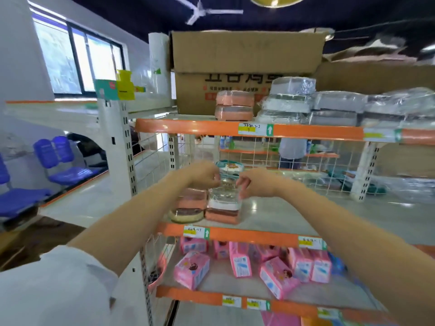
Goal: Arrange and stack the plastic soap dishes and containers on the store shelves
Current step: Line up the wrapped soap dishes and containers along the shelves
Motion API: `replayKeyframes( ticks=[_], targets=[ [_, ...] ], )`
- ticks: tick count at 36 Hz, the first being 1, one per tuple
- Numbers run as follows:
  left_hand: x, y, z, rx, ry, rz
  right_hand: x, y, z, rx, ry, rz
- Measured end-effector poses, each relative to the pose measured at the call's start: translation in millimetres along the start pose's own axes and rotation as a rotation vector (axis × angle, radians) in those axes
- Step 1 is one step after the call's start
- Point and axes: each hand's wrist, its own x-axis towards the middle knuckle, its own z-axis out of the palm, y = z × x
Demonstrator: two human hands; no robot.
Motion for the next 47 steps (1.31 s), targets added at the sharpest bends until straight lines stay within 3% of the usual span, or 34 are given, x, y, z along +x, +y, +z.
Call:
replayKeyframes(
  ticks=[10,18,37,47],
  targets=[
    [3.2,51.1,-90.8,0.003,0.216,0.089,-22.6,-1.1,-79.9,-0.093,0.256,-0.048],
    [32.6,39.2,-129.1,0.049,0.328,0.081,0.3,13.4,-115.4,-0.124,0.365,-0.050],
    [188.8,-80.1,-156.9,0.047,0.418,-0.087,156.2,43.0,-187.4,-0.354,0.324,0.007],
    [273.0,-102.2,-167.6,-0.050,0.299,-0.119,214.1,75.6,-211.6,-0.415,0.271,0.108]
  ],
)
